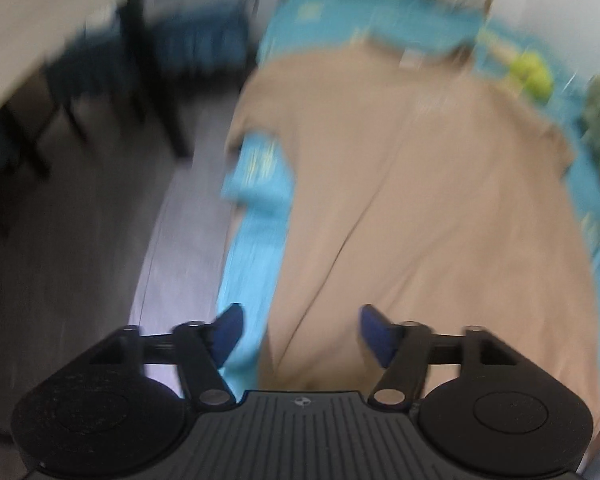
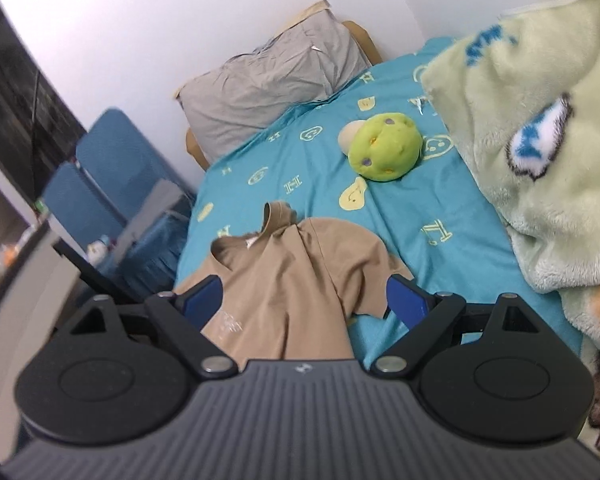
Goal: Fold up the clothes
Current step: 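Grasp the tan T-shirt side by the sleeve with the right gripper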
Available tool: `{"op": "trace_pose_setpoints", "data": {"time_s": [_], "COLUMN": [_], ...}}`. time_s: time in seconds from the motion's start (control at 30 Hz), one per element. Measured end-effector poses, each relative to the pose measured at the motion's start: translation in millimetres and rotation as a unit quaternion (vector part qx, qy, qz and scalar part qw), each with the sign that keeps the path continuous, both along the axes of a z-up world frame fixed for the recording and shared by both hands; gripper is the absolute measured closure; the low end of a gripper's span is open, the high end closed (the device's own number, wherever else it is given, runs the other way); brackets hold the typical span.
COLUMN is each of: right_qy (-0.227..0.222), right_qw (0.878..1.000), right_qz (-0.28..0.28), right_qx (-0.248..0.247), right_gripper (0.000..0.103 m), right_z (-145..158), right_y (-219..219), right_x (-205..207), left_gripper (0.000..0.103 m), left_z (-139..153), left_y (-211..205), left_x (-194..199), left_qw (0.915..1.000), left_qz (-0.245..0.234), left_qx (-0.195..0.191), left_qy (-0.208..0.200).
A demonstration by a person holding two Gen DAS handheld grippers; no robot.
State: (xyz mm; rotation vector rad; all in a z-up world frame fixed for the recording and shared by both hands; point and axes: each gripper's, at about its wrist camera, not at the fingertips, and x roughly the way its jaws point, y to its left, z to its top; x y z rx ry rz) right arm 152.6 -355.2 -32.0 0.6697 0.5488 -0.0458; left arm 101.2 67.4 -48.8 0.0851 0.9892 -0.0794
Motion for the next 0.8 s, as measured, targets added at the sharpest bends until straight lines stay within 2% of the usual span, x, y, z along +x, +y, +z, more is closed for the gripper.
{"op": "trace_pose_setpoints", "data": {"time_s": [0.03,0.07,0.1,0.17,0.23,0.3,0.4,0.47,0.57,0.63,0.67,0.7,0.77,0.8], "right_qy": [0.000,0.001,0.006,0.017,0.026,0.047,0.084,0.106,0.115,0.106,0.101,0.102,0.102,0.105], "right_qw": [1.000,0.999,0.998,0.994,0.991,0.987,0.980,0.978,0.983,0.989,0.991,0.992,0.994,0.994], "right_qz": [-0.002,-0.005,-0.007,-0.013,-0.018,-0.027,-0.040,-0.052,-0.050,-0.038,-0.032,-0.022,-0.002,0.001], "right_qx": [0.022,0.044,0.065,0.107,0.130,0.148,0.173,0.169,0.134,0.101,0.084,0.067,0.032,0.022], "right_gripper": [0.013,0.016,0.023,0.026,0.026,0.026,0.030,0.030,0.031,0.049,0.064,0.076,0.089,0.092], "right_z": [-3.9,-8.0,-13.7,-25.2,-37.5,-55.4,-90.0,-112.2,-131.9,-135.0,-136.4,-134.2,-129.7,-125.0], "right_y": [-7.4,-14.7,-20.2,-31.2,-37.7,-42.4,-49.0,-49.3,-45.0,-38.3,-34.9,-30.6,-22.3,-22.5], "right_x": [2.9,5.9,11.3,22.0,33.0,46.6,70.5,85.9,113.4,129.4,137.4,143.8,156.5,162.0], "left_gripper": [0.017,0.013,0.011,0.002,0.001,0.001,0.001,0.001,0.001,0.001,0.001,0.001,0.001,0.001], "left_z": [7.7,11.8,13.0,13.9,1.2,-18.3,-46.4,-66.5,-81.5,-81.1,-80.1,-78.3,-75.0,-74.7], "left_y": [-8.3,-18.5,-27.5,-45.0,-57.6,-65.9,-69.1,-62.9,-45.4,-39.3,-38.0,-38.8,-40.4,-40.4], "left_x": [-1.3,-1.6,-1.3,0.0,7.5,16.7,24.1,28.5,35.0,36.1,36.4,35.7,34.3,34.6], "left_qw": [0.9995,0.9982,0.9961,0.9898,0.9844,0.9833,0.9867,0.9890,0.9882,0.9870,0.9865,0.9861,0.9857,0.9857], "left_qz": [-0.002,-0.003,-0.002,-0.001,0.011,0.011,-0.003,-0.001,0.019,0.033,0.039,0.036,0.034,0.036], "left_qx": [-0.009,-0.021,-0.037,-0.068,-0.103,-0.121,-0.106,-0.095,-0.118,-0.126,-0.127,-0.127,-0.124,-0.121], "left_qy": [-0.030,-0.057,-0.081,-0.125,-0.142,-0.135,-0.123,-0.113,-0.096,-0.094,-0.096,-0.100,-0.109,-0.112]}}
